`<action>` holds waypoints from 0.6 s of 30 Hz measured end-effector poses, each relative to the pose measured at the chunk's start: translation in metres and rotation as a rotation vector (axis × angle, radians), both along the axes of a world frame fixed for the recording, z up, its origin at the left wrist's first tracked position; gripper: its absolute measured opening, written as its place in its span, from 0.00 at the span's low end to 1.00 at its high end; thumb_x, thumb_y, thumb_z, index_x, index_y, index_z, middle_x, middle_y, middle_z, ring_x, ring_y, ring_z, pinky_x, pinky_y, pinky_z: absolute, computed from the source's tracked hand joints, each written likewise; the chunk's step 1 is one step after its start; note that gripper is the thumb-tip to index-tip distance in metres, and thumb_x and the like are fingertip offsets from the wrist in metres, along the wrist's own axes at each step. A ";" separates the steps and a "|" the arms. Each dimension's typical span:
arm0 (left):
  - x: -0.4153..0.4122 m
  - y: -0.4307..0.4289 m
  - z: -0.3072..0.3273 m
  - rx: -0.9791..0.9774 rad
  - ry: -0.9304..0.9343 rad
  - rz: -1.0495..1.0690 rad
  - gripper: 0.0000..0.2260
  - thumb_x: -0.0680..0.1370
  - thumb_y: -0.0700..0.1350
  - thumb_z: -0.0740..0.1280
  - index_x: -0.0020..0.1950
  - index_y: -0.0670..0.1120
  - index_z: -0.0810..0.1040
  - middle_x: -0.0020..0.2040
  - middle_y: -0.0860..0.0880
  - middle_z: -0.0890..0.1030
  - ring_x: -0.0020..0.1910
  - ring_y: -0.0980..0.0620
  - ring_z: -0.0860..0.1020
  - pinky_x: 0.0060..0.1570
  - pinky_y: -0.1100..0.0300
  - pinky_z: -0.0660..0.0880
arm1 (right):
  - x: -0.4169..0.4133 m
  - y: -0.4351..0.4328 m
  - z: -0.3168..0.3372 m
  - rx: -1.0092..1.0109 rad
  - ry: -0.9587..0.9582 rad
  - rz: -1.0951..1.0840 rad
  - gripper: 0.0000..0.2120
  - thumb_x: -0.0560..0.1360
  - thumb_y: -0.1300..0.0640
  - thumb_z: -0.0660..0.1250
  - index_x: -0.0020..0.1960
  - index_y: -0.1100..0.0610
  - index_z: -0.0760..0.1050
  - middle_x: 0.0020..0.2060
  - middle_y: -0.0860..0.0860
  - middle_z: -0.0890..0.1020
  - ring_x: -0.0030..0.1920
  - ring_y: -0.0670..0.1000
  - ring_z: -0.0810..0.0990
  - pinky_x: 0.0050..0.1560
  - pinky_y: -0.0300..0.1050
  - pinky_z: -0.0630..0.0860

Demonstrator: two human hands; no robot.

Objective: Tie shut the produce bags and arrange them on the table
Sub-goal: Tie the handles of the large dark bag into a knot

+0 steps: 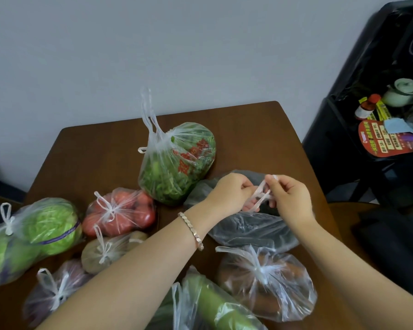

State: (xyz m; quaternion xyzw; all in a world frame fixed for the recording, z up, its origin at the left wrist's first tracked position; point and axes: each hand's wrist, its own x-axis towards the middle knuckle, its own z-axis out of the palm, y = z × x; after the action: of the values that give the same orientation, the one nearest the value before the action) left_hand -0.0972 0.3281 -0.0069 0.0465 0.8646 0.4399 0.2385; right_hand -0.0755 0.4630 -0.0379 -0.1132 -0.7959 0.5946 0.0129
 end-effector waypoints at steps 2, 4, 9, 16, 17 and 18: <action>0.003 0.003 -0.001 -0.055 0.075 -0.050 0.13 0.81 0.47 0.56 0.39 0.46 0.73 0.39 0.46 0.81 0.35 0.55 0.77 0.34 0.64 0.70 | -0.003 -0.001 -0.004 0.045 -0.017 -0.062 0.20 0.76 0.53 0.63 0.35 0.69 0.73 0.24 0.57 0.71 0.25 0.48 0.67 0.30 0.41 0.66; 0.007 0.005 -0.003 -0.051 0.090 -0.021 0.16 0.81 0.49 0.53 0.36 0.49 0.70 0.32 0.53 0.75 0.33 0.57 0.74 0.32 0.63 0.65 | -0.006 -0.002 -0.005 0.040 -0.056 -0.085 0.23 0.75 0.53 0.64 0.33 0.72 0.71 0.25 0.59 0.70 0.27 0.53 0.66 0.32 0.45 0.67; 0.013 0.006 -0.017 0.071 0.103 0.130 0.17 0.79 0.50 0.58 0.30 0.50 0.62 0.22 0.55 0.71 0.32 0.61 0.75 0.31 0.62 0.62 | -0.013 -0.003 -0.009 0.155 -0.141 -0.047 0.13 0.70 0.55 0.71 0.35 0.65 0.77 0.24 0.52 0.74 0.25 0.48 0.69 0.30 0.43 0.68; 0.014 0.004 -0.018 0.100 0.074 0.108 0.13 0.79 0.46 0.60 0.35 0.50 0.62 0.26 0.53 0.79 0.26 0.62 0.77 0.34 0.64 0.69 | 0.002 0.000 0.000 0.320 -0.082 0.247 0.07 0.74 0.55 0.66 0.38 0.53 0.79 0.28 0.48 0.77 0.27 0.44 0.71 0.30 0.37 0.69; 0.014 0.003 -0.017 0.107 0.086 0.114 0.13 0.79 0.46 0.59 0.35 0.50 0.62 0.28 0.52 0.79 0.27 0.58 0.77 0.36 0.63 0.71 | 0.006 0.001 0.003 0.287 -0.098 0.297 0.10 0.75 0.55 0.64 0.37 0.53 0.79 0.27 0.50 0.77 0.26 0.44 0.70 0.30 0.37 0.68; 0.013 0.002 -0.017 0.106 0.103 0.121 0.12 0.79 0.46 0.59 0.36 0.50 0.63 0.30 0.52 0.78 0.28 0.56 0.77 0.38 0.61 0.73 | 0.010 0.003 0.006 0.243 -0.109 0.330 0.10 0.76 0.55 0.63 0.38 0.53 0.79 0.28 0.51 0.78 0.26 0.45 0.70 0.31 0.38 0.68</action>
State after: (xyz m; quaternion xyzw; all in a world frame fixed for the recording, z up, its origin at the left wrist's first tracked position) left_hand -0.0847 0.3303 -0.0235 0.0292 0.8523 0.4958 0.1639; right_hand -0.0658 0.4663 -0.0316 -0.0111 -0.8690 0.4814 -0.1140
